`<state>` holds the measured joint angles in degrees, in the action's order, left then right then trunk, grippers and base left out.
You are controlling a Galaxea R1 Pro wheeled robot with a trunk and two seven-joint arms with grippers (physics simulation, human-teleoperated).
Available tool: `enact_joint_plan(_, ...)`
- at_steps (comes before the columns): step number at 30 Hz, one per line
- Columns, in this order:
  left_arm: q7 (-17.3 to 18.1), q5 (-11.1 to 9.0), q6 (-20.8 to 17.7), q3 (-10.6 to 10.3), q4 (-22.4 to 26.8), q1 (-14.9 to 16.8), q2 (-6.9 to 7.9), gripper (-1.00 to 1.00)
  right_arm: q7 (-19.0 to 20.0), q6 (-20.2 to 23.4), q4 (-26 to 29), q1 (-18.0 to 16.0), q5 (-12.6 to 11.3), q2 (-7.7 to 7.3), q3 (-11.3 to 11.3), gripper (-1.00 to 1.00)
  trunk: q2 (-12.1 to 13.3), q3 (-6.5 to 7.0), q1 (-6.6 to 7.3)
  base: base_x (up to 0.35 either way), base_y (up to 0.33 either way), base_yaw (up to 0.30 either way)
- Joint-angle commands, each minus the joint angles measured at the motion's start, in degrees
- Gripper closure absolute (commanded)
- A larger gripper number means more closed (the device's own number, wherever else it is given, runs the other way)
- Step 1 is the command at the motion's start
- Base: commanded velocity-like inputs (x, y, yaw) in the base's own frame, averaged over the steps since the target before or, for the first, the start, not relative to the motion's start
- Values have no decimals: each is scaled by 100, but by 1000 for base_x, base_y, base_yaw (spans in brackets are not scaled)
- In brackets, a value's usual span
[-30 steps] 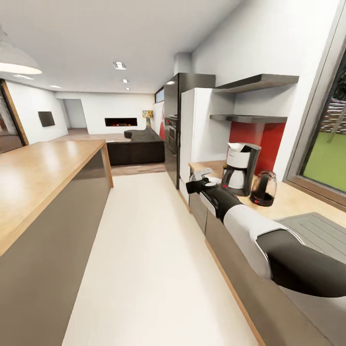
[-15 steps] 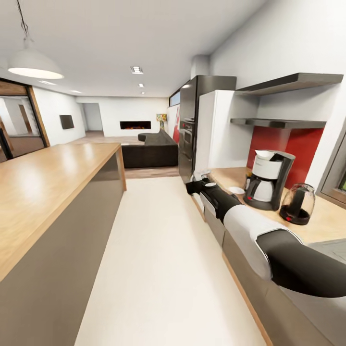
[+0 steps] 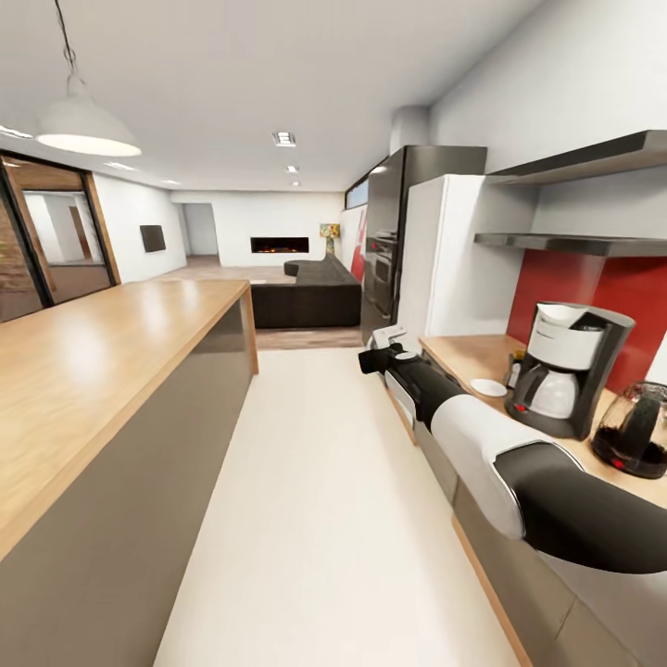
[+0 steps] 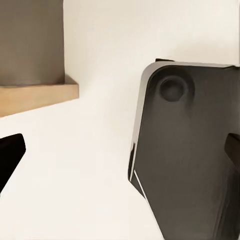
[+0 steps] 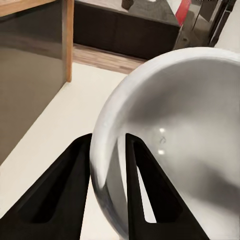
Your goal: Set up a coffee station on the kitchen countertop: keep the coffee maker on the countertop, move the bottle of coffee from the kitchen shelf to the counter next to the coffee maker, place a paper coffee filter on top of the coffee maker, put the saucer next to the coffee maker with the coffee cup on the saucer, and place the electric kettle next to the coffee maker.
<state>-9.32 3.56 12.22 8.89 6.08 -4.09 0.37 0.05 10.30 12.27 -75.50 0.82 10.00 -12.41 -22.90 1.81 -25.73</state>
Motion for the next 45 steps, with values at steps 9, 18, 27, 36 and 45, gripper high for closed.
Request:
enact_joint_plan(9,-8,31,9,34,7,-4,-2,-100,12,32,12,0,6,0,-9,100,-2,0,-5,335,0,2)
enact_joint_plan(18,-8,31,9,34,13,-4,0,-100,-10,14,45,0,-12,0,-2,100,-2,0,-5,328,106,0)
enact_joint_plan(27,-8,31,9,34,65,-4,-2,-100,-16,4,39,0,-27,0,4,100,-2,0,-5,322,153,0)
enact_joint_plan(36,-8,31,16,34,69,-4,-9,-100,-23,7,55,0,-36,0,22,100,-2,-45,-5,322,140,0)
enact_joint_plan(45,-8,32,20,34,69,-4,-11,-100,-23,7,64,0,-38,0,28,100,-2,-127,-5,330,55,0)
